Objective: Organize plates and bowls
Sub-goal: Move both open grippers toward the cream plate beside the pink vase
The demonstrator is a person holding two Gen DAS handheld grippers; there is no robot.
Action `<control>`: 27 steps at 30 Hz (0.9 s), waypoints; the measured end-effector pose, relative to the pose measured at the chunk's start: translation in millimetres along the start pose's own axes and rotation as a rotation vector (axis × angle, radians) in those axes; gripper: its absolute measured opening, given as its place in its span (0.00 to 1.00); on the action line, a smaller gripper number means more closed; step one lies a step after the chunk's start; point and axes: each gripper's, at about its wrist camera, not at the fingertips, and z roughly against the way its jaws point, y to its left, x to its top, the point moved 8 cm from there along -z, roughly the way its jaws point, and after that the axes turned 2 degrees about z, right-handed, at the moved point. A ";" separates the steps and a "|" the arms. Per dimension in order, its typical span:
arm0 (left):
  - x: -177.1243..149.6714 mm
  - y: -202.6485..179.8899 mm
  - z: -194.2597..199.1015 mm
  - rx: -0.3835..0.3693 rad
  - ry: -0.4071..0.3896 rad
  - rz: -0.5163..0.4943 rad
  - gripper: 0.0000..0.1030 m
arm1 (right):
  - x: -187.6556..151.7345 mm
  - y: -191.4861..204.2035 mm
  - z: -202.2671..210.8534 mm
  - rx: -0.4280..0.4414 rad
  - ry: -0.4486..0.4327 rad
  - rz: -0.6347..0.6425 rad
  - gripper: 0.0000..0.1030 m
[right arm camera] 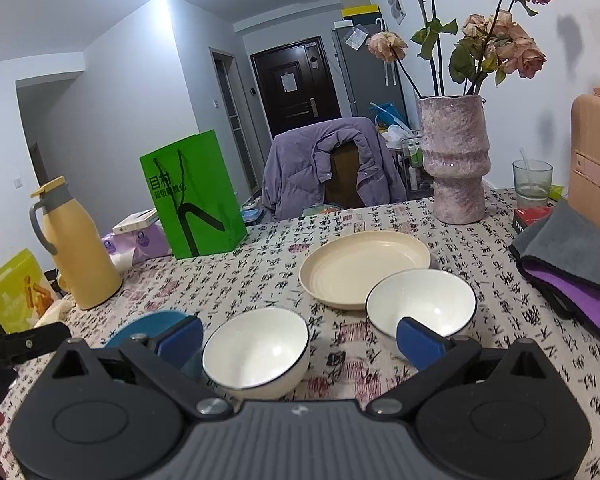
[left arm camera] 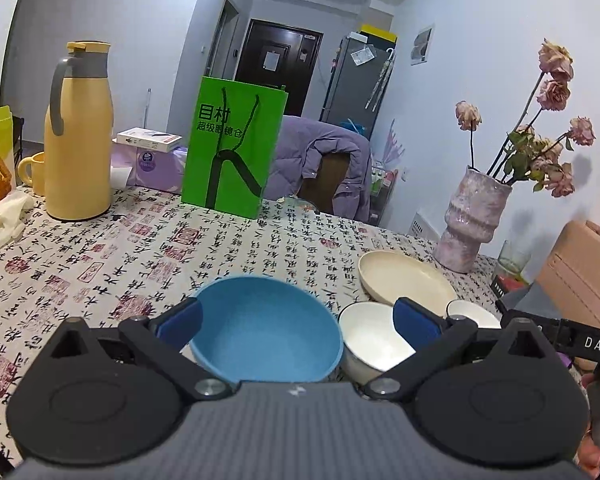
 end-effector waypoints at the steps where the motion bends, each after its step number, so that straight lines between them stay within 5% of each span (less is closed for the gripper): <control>1: 2.2 -2.1 -2.0 0.000 0.001 0.000 1.00 | 3.3 -2.2 -1.6 0.000 0.000 -0.003 1.00; 27: 56.7 -29.6 -64.2 0.051 0.002 0.039 1.00 | 102.3 -24.9 -66.4 0.034 -0.010 0.037 1.00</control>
